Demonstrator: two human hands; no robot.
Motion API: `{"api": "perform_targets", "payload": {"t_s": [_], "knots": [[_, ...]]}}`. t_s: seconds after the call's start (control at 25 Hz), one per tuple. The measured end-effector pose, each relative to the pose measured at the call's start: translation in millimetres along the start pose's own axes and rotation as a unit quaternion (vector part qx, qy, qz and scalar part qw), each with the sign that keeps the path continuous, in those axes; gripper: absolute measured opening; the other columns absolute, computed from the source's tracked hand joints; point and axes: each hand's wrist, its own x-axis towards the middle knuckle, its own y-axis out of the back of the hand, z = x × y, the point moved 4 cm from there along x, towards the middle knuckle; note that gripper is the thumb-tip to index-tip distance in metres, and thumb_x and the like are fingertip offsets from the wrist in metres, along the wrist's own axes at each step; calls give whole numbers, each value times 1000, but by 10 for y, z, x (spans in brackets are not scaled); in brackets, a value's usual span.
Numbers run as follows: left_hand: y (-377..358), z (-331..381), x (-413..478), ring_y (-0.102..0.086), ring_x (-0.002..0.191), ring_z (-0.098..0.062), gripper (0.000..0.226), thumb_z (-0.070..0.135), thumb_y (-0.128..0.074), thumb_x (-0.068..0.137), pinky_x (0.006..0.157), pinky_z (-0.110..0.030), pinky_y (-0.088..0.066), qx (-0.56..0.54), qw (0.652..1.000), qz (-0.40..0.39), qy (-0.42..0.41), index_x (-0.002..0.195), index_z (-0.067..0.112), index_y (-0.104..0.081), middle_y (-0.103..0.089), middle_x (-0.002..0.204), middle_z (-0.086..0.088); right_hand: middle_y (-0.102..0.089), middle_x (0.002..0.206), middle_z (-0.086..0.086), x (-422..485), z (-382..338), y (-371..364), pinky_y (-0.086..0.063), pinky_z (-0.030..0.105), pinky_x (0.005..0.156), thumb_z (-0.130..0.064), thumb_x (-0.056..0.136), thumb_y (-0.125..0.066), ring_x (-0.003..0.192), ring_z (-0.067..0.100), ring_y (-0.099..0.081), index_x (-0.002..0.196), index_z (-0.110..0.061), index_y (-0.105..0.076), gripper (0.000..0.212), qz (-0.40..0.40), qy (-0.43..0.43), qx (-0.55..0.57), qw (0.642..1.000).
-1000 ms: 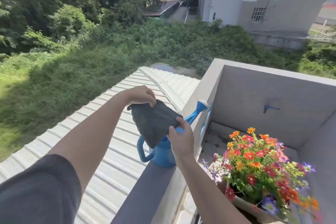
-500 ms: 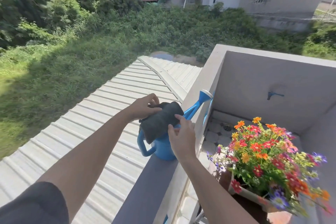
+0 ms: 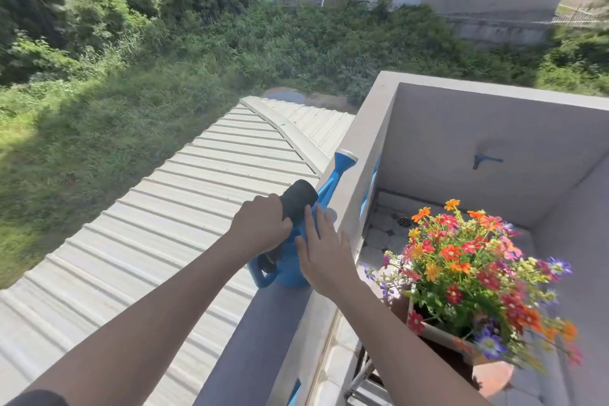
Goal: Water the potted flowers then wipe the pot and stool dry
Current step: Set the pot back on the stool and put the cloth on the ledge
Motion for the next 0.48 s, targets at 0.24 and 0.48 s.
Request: {"api": "perform_targets", "payload": {"t_s": [0.24, 0.48], "knots": [[26, -44, -146, -58, 89, -32, 23, 32, -48, 89, 68, -30, -36, -101, 992, 57, 54, 83, 10, -46, -54, 80, -6, -4, 159, 7, 14, -68, -4, -19, 46, 115, -46, 77, 12, 146, 18, -7, 147, -9, -7, 81, 13, -15, 12, 1000], [754, 154, -406, -52, 79, -28, 26, 32, -55, 85, 66, -30, -33, -122, 984, 126, 16, 73, 9, -51, -54, 73, -5, 3, 159, 6, -216, -287, 650, -10, 41, 117, -47, 79, 9, 146, 17, 0, 148, -10, -3, 79, 91, 1, 39, 995]]}}
